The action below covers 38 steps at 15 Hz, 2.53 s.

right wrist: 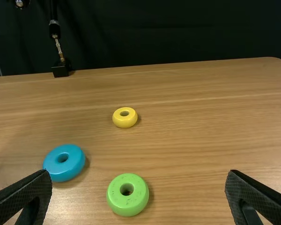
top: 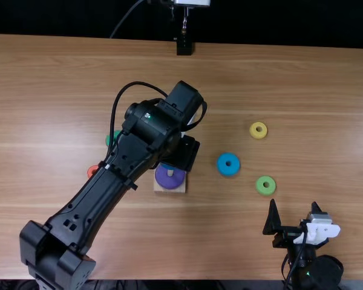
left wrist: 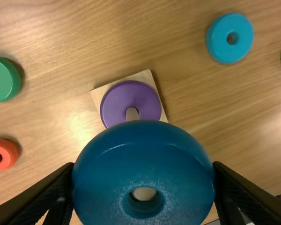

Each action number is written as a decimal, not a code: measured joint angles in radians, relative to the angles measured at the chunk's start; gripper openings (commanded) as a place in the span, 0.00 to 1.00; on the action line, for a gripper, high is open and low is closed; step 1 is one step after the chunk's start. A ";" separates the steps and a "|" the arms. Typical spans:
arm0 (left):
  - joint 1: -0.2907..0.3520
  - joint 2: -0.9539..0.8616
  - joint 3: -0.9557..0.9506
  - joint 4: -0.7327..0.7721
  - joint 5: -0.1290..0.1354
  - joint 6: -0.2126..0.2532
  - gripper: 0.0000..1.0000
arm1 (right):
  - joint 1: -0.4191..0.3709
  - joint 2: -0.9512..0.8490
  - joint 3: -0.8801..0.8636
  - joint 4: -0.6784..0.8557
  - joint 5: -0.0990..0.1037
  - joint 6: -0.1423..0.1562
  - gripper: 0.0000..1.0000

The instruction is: Build the Hanoi tower: stack the rings onto the peg from bottom to top in this color order: purple, dark blue, light blue, dark green, light green, yellow, orange.

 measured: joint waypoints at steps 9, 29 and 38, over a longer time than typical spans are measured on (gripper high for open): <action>0.000 0.000 0.000 0.000 0.000 0.001 1.00 | 0.000 0.000 0.000 0.000 0.000 0.000 1.00; 0.523 -0.591 -0.793 0.856 -0.020 0.005 1.00 | 0.000 0.000 0.000 0.000 0.000 0.000 1.00; 0.605 -1.421 -1.580 1.160 -0.050 0.177 1.00 | 0.000 0.000 0.000 0.000 0.000 0.000 1.00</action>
